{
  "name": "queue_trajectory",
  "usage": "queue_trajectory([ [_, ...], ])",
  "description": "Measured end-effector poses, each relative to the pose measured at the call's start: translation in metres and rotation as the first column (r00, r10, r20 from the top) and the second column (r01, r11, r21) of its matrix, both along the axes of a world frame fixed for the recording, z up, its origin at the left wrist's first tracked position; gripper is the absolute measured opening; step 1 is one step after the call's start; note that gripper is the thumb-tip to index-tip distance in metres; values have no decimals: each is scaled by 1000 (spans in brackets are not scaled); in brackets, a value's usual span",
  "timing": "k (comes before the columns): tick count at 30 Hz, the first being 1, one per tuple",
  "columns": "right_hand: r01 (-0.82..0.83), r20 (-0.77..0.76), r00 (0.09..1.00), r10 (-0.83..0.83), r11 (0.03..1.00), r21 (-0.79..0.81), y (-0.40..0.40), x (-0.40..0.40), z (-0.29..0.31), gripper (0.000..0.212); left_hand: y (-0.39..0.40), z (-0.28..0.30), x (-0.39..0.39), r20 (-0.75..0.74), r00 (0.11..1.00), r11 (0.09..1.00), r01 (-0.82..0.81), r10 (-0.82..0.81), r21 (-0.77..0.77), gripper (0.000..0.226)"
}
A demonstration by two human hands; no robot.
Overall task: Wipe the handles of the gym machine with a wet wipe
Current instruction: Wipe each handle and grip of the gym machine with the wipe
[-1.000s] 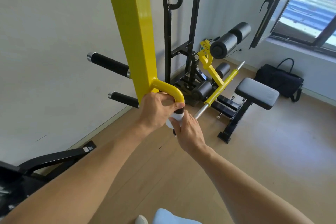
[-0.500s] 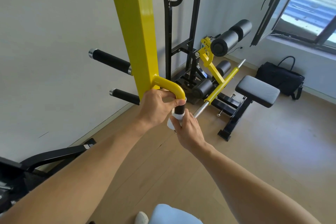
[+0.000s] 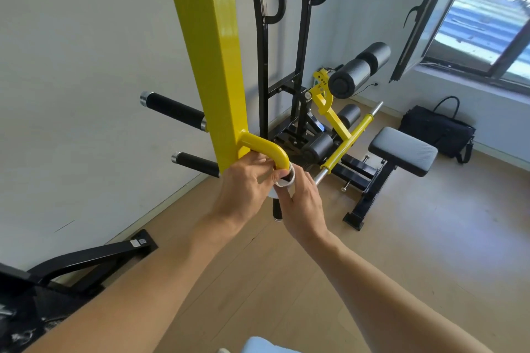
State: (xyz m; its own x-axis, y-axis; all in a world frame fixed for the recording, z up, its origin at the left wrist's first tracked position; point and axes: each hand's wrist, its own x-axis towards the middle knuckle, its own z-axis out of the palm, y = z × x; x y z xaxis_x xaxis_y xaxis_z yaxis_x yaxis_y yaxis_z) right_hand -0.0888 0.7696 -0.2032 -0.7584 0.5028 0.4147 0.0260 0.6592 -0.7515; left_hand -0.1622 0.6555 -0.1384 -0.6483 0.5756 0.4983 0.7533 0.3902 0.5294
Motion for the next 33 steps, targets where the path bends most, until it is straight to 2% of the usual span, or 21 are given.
queue_trajectory([
  [1, -4, -4, 1000, 5, 1000, 23, 0, 0, 0, 27, -1, -1, 2, -19, 1000, 1000, -18, 18, -8, 28],
  [3, -26, 96, 995, 19, 997, 70, 0, 1, -8, 26, -1, -6, 5, -49, 996, 997, -73, 72, -31, 29],
  [5, -40, 221, 975, 28, 998, 50, 0, 2, -15, 22, -1, -9, 8, -43, 992, 992, -124, 123, -34, 31],
  [6, -40, 226, 974, 33, 999, 27, 0, 2, -15, 21, 0, -10, 9, -25, 991, 991, -132, 131, -20, 32],
  [11, -20, 0, 1000, 20, 1000, -7, 5, 0, 3, 28, -4, -9, 8, 11, 997, 997, -76, 76, 4, 37],
  [13, -49, 77, 996, 47, 999, 24, 9, 1, -4, 27, -5, -8, 8, 6, 998, 998, -62, 62, -1, 37],
  [15, -84, 240, 968, 73, 996, 36, 12, 1, -15, 25, -5, -7, 8, 16, 998, 998, -58, 58, 12, 37],
  [17, -92, 303, 949, 90, 996, -9, 13, 0, -17, 24, -4, -6, 7, 10, 998, 998, -55, 55, 26, 38],
  [21, -90, 104, 990, 92, 996, -26, 14, -3, 7, 26, -5, -7, 5, -25, 998, 997, -54, 56, 47, 39],
  [23, -104, 100, 990, 103, 995, 5, 14, -4, 10, 28, -7, -7, 3, -52, 998, 998, -46, 48, 38, 39],
  [27, -130, 396, 913, 103, 991, 41, 13, 1, -17, 23, -5, 1, 0, 6, 999, 998, -51, 51, 40, 35],
  [28, -122, 420, 902, 99, 992, 28, 13, 1, -19, 22, -4, 3, 0, 15, 999, 998, -53, 52, 38, 34],
  [33, -60, 190, 981, 50, 997, 49, 15, -3, 2, 24, -2, 9, -5, -4, 999, 999, -40, 40, -9, 36],
])
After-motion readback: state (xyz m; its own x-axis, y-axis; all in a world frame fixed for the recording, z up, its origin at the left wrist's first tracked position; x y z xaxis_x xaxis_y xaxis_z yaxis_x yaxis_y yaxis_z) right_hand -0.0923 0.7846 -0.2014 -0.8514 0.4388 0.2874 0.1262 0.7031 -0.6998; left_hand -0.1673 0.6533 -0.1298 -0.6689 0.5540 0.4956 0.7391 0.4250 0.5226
